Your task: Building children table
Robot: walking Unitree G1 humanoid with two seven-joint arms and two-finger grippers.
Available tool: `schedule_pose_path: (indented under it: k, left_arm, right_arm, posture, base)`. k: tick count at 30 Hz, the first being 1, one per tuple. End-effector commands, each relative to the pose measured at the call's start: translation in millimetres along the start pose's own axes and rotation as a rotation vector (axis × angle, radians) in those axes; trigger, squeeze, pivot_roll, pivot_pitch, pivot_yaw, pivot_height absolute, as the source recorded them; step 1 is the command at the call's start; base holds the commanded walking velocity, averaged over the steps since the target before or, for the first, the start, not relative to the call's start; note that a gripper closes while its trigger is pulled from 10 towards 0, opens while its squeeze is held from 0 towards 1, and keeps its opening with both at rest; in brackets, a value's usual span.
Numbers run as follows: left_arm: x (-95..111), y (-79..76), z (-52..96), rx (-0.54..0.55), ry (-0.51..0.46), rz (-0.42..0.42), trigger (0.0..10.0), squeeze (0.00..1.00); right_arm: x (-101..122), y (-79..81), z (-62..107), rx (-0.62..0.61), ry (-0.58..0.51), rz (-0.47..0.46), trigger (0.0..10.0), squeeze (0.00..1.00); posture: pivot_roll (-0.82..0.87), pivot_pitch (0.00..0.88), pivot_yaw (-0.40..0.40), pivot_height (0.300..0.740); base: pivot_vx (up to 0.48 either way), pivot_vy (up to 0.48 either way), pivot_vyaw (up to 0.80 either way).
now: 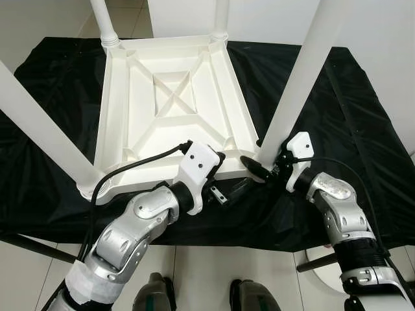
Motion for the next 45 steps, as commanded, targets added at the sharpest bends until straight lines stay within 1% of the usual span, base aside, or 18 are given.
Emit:
schedule_pose_path:
  k: [1, 3, 6, 8, 9, 11, 14, 16, 17, 21, 25, 29, 33, 34, 36, 37, 41, 45]
  left_arm:
    - [0.9, -5.8, 0.8, -0.063, -0.003, 0.003, 10.0, 0.00]
    - [-1.3, -8.5, 2.3, -0.073, 0.003, 0.003, 10.0, 0.00]
    - [-2.0, -9.4, 2.7, -0.075, 0.005, 0.003, 10.0, 0.00]
    - [-2.5, -9.5, 2.3, -0.076, 0.006, 0.004, 10.0, 0.00]
    - [-2.5, -9.5, 2.3, -0.076, 0.006, 0.004, 10.0, 0.00]
    - [-2.9, -9.2, 1.9, -0.075, 0.006, 0.005, 10.0, 0.00]
    - [-3.2, -9.2, 1.8, -0.075, 0.006, 0.005, 10.0, 0.00]
    - [-3.5, -9.1, 1.5, -0.073, 0.004, 0.007, 10.0, 0.00]
    - [-3.5, -9.1, 1.5, -0.073, 0.004, 0.007, 10.0, 0.00]
    - [-3.5, -9.9, -1.7, -0.071, -0.003, 0.011, 10.0, 0.00]
    - [-3.3, -11.9, -1.9, -0.076, -0.006, 0.013, 10.0, 0.00]
    - [-3.3, -12.5, -1.7, -0.078, -0.007, 0.014, 10.0, 0.00]
    - [-3.4, -13.9, -1.0, -0.083, -0.006, 0.017, 10.0, 0.00]
    - [-3.5, -14.7, -0.7, -0.086, -0.006, 0.018, 10.0, 0.00]
    - [-3.8, -15.6, -0.6, -0.089, -0.004, 0.016, 10.0, 0.00]
    - [-3.9, -15.9, -0.7, -0.089, -0.004, 0.016, 10.0, 0.00]
    - [-3.0, -16.3, -1.3, -0.087, -0.009, 0.018, 10.0, 0.00]
    - [-1.9, -16.4, -2.2, -0.078, -0.018, 0.019, 10.0, 0.00]
  right_arm:
    - [-10.3, 8.1, -1.5, 0.037, 0.020, -0.032, 0.0, 0.00]
    - [-5.8, 1.7, 2.2, -0.040, -0.019, -0.038, 0.0, 0.00]
    - [-4.5, -1.4, 3.7, -0.073, -0.030, -0.037, 0.0, 0.00]
    - [-2.9, -5.7, 7.1, -0.185, -0.053, -0.044, 0.0, 0.00]
    - [-2.9, -5.7, 7.1, -0.185, -0.053, -0.044, 0.0, 0.00]
    - [-1.7, -5.7, 9.8, -0.283, -0.078, -0.074, 0.0, 0.00]
    - [-1.9, -6.2, 10.9, -0.339, -0.089, -0.099, 0.0, 0.00]
    - [-3.8, -7.9, 14.1, -0.466, -0.106, -0.135, 0.0, 0.00]
    - [-3.8, -7.9, 14.1, -0.466, -0.106, -0.135, 0.0, 0.00]
    - [-3.4, -0.1, 16.4, -0.659, -0.155, -0.170, 0.0, 0.00]
    - [-3.2, 6.8, 15.3, -0.723, -0.164, -0.175, 0.0, 0.00]
    - [-3.0, 8.4, 15.3, -0.739, -0.163, -0.171, 0.0, 0.00]
    - [-4.0, 16.0, 12.8, -0.746, -0.148, -0.182, 0.0, 0.00]
    - [-3.8, 16.9, 13.3, -0.747, -0.143, -0.189, 10.0, 0.00]
    - [-2.2, 15.1, 16.4, -0.762, -0.140, -0.191, 10.0, 0.00]
    - [0.4, 13.2, 18.7, -0.766, -0.151, -0.187, 10.0, 1.00]
    - [4.8, 11.5, 21.2, -0.761, -0.168, -0.186, 10.0, 1.00]
    - [9.5, 15.0, 21.3, -0.735, -0.174, -0.155, 10.0, 1.00]
  posture:
    - [-0.05, 0.122, 0.061, 0.740]
    - [-0.05, 0.123, 0.057, 0.740]
    - [-0.05, 0.123, 0.057, 0.740]
    - [-0.06, 0.129, 0.046, 0.740]
    - [-0.06, 0.129, 0.046, 0.740]
    - [-0.06, 0.129, 0.041, 0.740]
    - [-0.06, 0.129, 0.041, 0.740]
    - [-0.07, 0.131, 0.034, 0.740]
    - [-0.07, 0.131, 0.034, 0.740]
    - [-0.09, 0.132, 0.026, 0.740]
    - [-0.10, 0.133, 0.029, 0.740]
    - [-0.10, 0.133, 0.030, 0.740]
    - [-0.10, 0.134, 0.033, 0.740]
    - [-0.10, 0.135, 0.033, 0.740]
    - [-0.10, 0.135, 0.032, 0.740]
    - [-0.10, 0.132, 0.027, 0.740]
    - [-0.10, 0.130, 0.023, 0.740]
    - [-0.10, 0.124, 0.016, 0.740]
  base:
    - [0.000, 0.000, 0.00]
    - [0.000, 0.000, 0.00]
    - [0.000, 0.000, 0.00]
    - [0.000, 0.000, 0.00]
    - [0.000, 0.000, 0.00]
    - [0.000, 0.000, 0.00]
    - [0.000, 0.000, 0.00]
    - [0.000, 0.000, 0.00]
    - [0.000, 0.000, 0.00]
    - [0.000, 0.000, 0.00]
    - [0.000, 0.000, 0.00]
    - [0.000, 0.000, 0.00]
    - [0.000, 0.000, 0.00]
    - [0.000, 0.000, 0.00]
    - [0.000, 0.000, 0.00]
    - [0.000, 0.000, 0.00]
    - [0.000, 0.000, 0.00]
    - [0.000, 0.000, 0.00]
Point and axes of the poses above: a point about 5 cm out from each wrist's last joint towards the gripper, its own z axis pointing back from the gripper into the wrist, its own x axis along the axis of the wrist's last joint, y = z × x, the point moved 5 cm from there along -z, pointing out of the wrist towards the gripper, and after that the axes turned 10 degrees about -z, right-handed, at the moved point
